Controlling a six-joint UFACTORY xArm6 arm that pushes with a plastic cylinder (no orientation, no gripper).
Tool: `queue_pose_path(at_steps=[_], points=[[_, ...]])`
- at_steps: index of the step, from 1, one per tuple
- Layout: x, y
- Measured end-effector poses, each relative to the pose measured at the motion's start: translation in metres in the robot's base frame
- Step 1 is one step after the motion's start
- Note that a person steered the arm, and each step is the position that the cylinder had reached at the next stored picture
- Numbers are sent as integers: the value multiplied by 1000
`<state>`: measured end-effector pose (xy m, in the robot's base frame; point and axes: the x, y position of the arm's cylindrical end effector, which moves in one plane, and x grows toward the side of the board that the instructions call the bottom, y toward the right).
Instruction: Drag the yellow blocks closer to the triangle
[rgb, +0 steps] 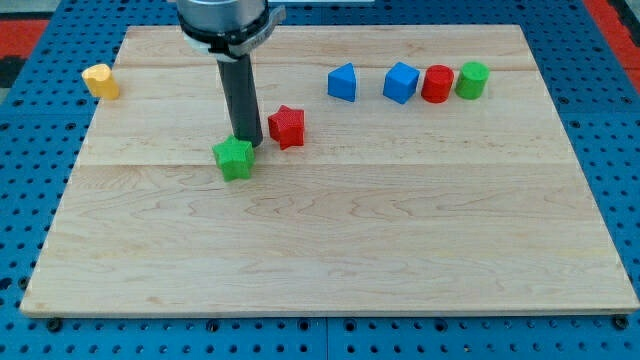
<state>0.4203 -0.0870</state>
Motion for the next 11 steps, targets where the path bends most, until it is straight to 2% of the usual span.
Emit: queue_pose_path(at_steps=[1, 2, 3, 4, 5, 7, 8, 9, 10, 11], points=[[28, 4], [24, -34], [-7, -50], [-29, -156], [-47, -216], [-117, -218], [-123, -148], [-128, -104], [-88, -139], [-110, -213]])
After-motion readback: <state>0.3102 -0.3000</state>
